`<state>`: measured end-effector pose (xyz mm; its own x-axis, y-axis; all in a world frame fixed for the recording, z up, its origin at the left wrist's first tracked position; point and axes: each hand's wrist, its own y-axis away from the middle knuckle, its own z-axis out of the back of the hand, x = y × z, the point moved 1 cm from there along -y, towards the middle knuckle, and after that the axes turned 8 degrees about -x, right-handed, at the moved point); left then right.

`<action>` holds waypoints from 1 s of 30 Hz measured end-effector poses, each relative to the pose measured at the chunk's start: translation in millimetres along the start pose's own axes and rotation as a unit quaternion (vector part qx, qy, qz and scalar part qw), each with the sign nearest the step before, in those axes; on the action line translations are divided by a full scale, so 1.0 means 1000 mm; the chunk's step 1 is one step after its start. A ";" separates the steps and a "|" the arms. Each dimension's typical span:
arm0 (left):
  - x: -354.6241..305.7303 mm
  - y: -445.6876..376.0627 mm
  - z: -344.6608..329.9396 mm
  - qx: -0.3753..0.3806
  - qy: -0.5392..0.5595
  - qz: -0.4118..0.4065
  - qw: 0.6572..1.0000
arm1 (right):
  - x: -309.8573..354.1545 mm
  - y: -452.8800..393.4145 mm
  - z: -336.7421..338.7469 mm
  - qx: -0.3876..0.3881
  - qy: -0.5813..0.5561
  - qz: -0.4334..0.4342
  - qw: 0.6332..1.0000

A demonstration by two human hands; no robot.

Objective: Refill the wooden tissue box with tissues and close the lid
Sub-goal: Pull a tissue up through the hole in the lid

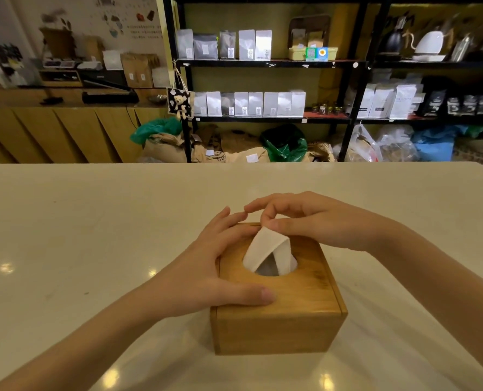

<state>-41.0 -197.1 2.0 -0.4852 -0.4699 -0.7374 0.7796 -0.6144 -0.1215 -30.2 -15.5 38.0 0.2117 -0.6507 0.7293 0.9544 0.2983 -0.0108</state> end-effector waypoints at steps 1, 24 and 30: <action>0.000 -0.001 0.000 -0.024 0.013 0.007 1.000 | 0.000 0.000 0.000 0.000 -0.020 -0.012 1.000; -0.019 0.001 0.014 -0.284 0.204 -0.032 0.936 | -0.002 0.043 -0.010 -0.346 0.129 0.109 0.923; -0.020 0.000 0.020 -0.277 0.210 -0.043 0.937 | -0.002 0.041 0.011 -0.351 0.086 0.105 0.926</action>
<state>-39.4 -200.5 30.5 -0.4487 -0.0718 -0.8908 0.8866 -0.1612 -0.4335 6.6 5.7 43.9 0.3803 -0.7495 0.5419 0.7773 -0.0585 -0.6264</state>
